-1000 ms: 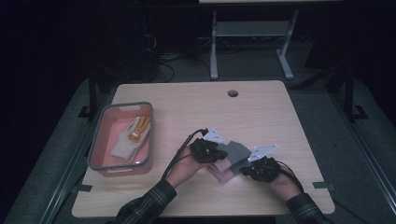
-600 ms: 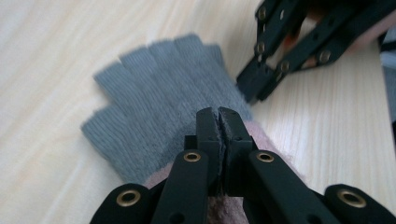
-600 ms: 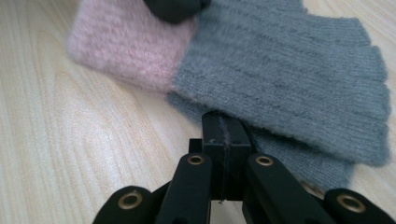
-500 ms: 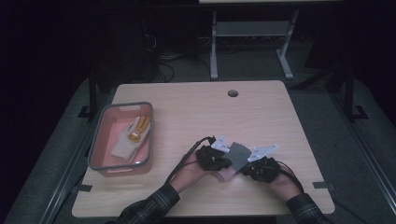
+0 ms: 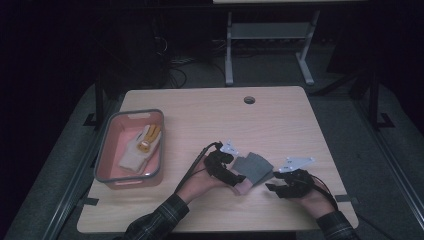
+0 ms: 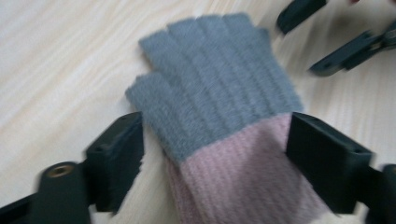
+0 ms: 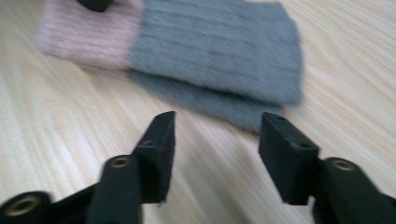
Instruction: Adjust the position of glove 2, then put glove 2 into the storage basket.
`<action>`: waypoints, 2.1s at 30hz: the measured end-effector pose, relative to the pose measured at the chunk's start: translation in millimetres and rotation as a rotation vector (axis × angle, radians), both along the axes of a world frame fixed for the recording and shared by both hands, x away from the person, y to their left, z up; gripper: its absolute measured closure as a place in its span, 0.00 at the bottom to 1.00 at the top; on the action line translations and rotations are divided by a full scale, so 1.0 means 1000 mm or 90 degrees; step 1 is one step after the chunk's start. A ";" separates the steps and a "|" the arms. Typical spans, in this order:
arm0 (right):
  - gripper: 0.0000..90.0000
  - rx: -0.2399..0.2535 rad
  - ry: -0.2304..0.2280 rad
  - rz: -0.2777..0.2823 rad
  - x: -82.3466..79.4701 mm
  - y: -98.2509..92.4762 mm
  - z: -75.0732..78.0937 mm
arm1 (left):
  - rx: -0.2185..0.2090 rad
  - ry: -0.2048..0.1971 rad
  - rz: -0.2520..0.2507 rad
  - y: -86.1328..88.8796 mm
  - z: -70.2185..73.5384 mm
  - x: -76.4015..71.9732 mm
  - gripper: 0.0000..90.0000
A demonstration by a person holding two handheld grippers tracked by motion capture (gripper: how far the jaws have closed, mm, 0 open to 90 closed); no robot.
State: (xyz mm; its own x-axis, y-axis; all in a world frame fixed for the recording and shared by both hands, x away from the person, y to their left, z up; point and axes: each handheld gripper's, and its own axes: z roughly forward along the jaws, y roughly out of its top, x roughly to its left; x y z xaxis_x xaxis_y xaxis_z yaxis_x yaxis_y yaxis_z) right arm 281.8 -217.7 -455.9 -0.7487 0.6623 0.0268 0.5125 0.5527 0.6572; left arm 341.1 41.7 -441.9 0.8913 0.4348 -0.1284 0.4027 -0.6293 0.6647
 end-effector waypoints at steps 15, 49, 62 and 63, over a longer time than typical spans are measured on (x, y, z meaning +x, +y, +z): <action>0.18 0.021 -0.023 -0.061 -0.003 -0.030 -0.011 | -0.018 0.073 0.000 0.003 -0.022 0.009 0.19; 0.12 0.040 -0.038 -0.136 0.014 -0.048 -0.027 | -0.039 0.097 -0.081 0.009 0.004 0.007 0.77; 0.12 0.040 -0.038 -0.136 0.014 -0.048 -0.027 | -0.069 0.077 -0.037 0.042 0.034 0.016 0.78; 0.12 0.040 -0.038 -0.137 0.014 -0.048 -0.027 | -0.070 0.076 -0.031 0.045 0.036 0.017 0.78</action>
State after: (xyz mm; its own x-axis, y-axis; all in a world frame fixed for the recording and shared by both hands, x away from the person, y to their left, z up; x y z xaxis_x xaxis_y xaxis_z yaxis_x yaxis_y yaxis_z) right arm 295.3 -265.8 -482.6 -0.5925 0.8049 0.0336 0.5733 0.3920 0.7195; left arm 358.4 86.6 -405.7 0.8868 0.3687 -0.2785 0.4532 -0.5765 0.6799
